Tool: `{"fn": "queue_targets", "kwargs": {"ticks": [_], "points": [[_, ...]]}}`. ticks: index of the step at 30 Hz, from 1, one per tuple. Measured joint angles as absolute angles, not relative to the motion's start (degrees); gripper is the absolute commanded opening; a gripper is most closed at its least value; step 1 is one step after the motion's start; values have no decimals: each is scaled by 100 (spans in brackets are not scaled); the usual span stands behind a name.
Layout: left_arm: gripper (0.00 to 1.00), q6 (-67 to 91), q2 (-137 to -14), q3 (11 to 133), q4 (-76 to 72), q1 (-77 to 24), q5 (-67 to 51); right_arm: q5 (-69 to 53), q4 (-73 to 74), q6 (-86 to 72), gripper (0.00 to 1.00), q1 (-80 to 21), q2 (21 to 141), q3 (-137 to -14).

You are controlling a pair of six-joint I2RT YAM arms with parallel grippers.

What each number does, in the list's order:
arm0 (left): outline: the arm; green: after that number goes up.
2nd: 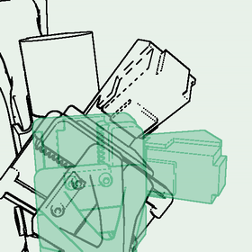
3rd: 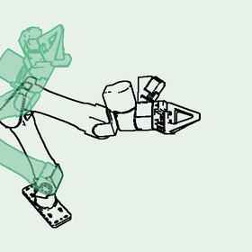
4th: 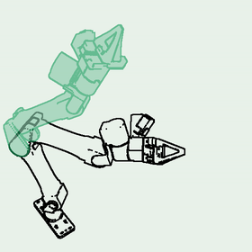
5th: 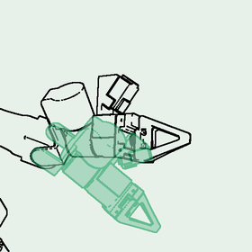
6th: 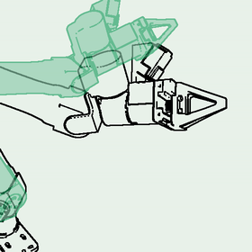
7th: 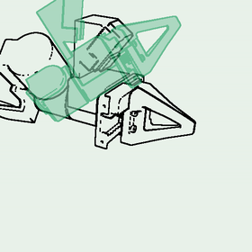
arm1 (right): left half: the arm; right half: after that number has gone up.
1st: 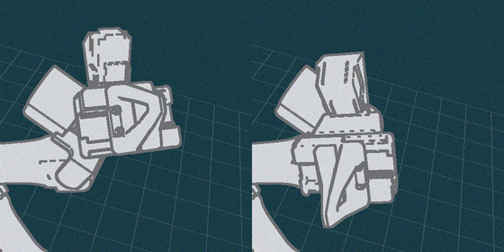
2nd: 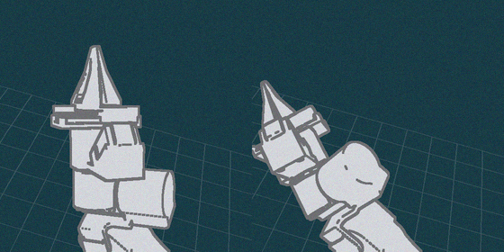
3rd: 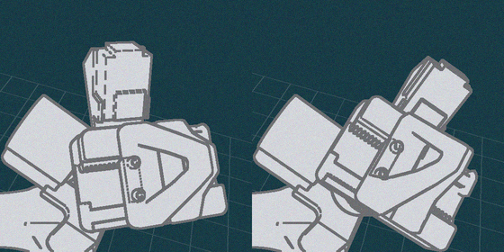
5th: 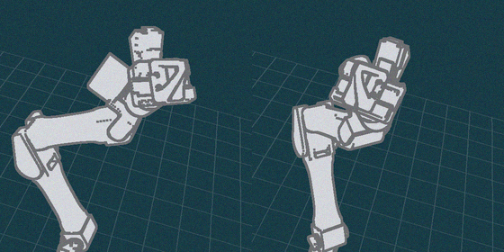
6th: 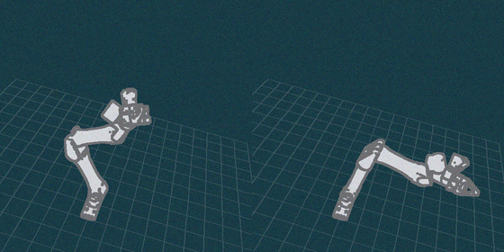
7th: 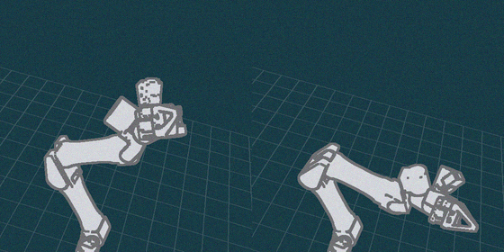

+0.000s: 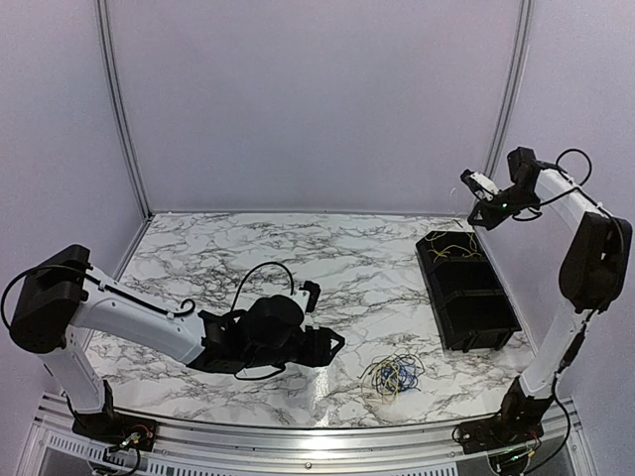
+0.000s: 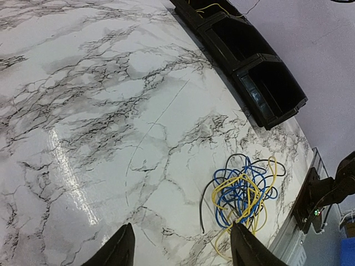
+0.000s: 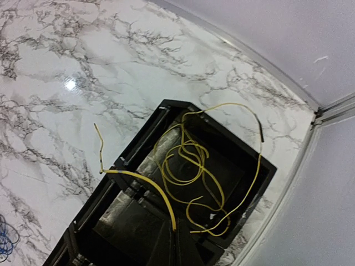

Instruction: Untangle the cables

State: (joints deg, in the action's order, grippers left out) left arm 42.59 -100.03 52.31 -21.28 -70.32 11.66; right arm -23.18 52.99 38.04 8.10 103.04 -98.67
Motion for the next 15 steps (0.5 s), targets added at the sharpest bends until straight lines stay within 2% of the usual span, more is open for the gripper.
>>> {"fn": "queue_targets", "kwargs": {"ticks": [7, 15], "points": [[62, 4311, -9896, 5107, -2115, -7057, 1256, -2845, 5708, 3645, 0, 810, 10571, -9950], [66, 4379, -9776, 5109, -1929, -7172, 1400, -3015, 5511, 3336, 0, 810, 11736, -10659]]}}
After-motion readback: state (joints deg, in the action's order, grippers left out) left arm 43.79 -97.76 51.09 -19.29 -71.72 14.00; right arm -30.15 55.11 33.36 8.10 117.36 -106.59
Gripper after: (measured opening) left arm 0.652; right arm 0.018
